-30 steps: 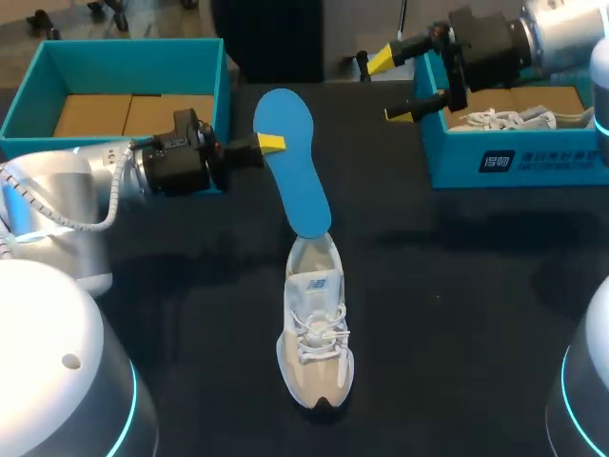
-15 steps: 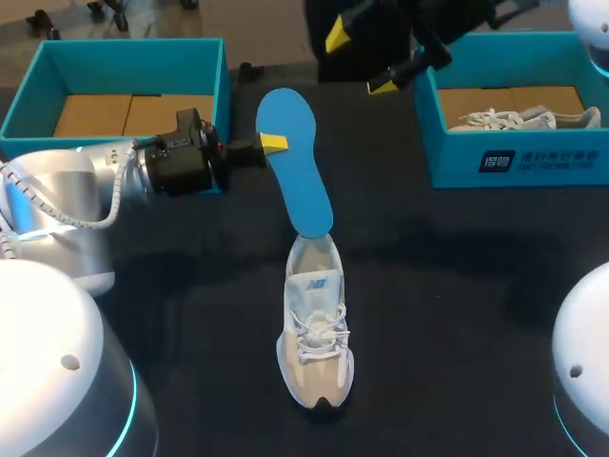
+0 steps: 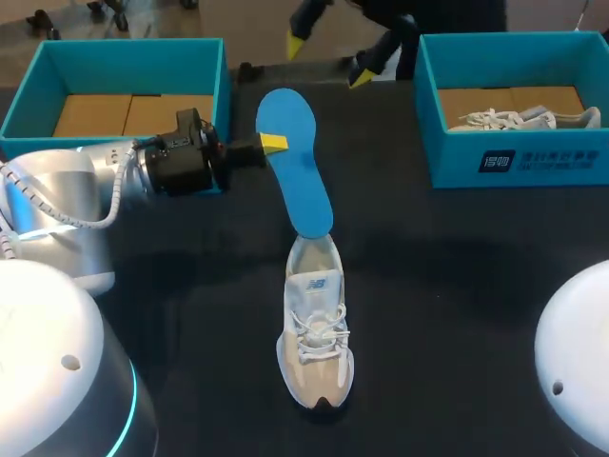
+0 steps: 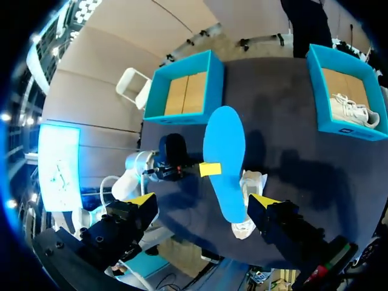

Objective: Take the shoe out of the shoebox, open the shoe tongue, remove and reinsert the insole, then place the shoe into the shoebox

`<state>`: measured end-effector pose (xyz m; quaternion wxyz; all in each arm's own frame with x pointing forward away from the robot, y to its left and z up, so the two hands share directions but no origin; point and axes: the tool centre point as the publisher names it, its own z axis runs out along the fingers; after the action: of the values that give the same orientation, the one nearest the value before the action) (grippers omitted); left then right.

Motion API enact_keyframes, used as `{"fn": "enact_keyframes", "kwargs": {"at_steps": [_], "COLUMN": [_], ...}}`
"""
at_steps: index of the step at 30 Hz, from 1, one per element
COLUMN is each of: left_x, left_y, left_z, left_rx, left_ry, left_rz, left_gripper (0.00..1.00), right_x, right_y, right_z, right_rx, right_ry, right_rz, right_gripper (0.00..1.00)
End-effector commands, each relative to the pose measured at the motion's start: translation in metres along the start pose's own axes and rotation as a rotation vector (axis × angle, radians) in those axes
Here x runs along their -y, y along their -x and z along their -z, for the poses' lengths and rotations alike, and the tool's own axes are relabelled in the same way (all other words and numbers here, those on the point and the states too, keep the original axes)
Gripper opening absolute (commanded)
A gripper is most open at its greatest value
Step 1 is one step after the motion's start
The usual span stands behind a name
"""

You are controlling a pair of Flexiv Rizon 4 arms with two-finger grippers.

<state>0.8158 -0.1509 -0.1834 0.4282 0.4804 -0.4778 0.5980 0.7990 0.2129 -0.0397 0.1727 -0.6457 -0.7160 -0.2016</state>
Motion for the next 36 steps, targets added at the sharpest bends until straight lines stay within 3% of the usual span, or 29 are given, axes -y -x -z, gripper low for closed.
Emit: {"fn": "enact_keyframes", "kwargs": {"at_steps": [1,10,24,28,32,36], "left_x": [-0.001,-0.001,-0.001,-0.001,-0.001,-0.001], "left_y": [0.001,0.001,0.001,0.001,0.001,0.001], "left_z": [0.0,0.0,0.0,0.0,0.0,0.0], "left_rx": [-0.001,-0.001,-0.001,-0.001,-0.001,-0.001], "left_ry": [-0.003,-0.003,-0.003,-0.003,-0.003,-0.003], "left_rz": [0.0,0.0,0.0,0.0,0.0,0.0], "left_gripper": [0.0,0.0,0.0,0.0,0.0,0.0], "right_x": [0.008,0.021,0.04,0.044,0.046,0.053], "right_y": [-0.021,-0.045,-0.051,-0.04,-0.016,0.001], "right_z": [-0.009,-0.03,-0.026,-0.023,-0.022,-0.017], "right_rx": [0.299,0.461,0.483,0.406,0.216,0.105], "right_ry": [0.018,0.009,0.016,0.017,0.007,0.023], "right_rz": [-0.009,-0.076,-0.116,-0.151,-0.183,-0.193], "right_gripper": [1.0,1.0,1.0,1.0,1.0,1.0]}}
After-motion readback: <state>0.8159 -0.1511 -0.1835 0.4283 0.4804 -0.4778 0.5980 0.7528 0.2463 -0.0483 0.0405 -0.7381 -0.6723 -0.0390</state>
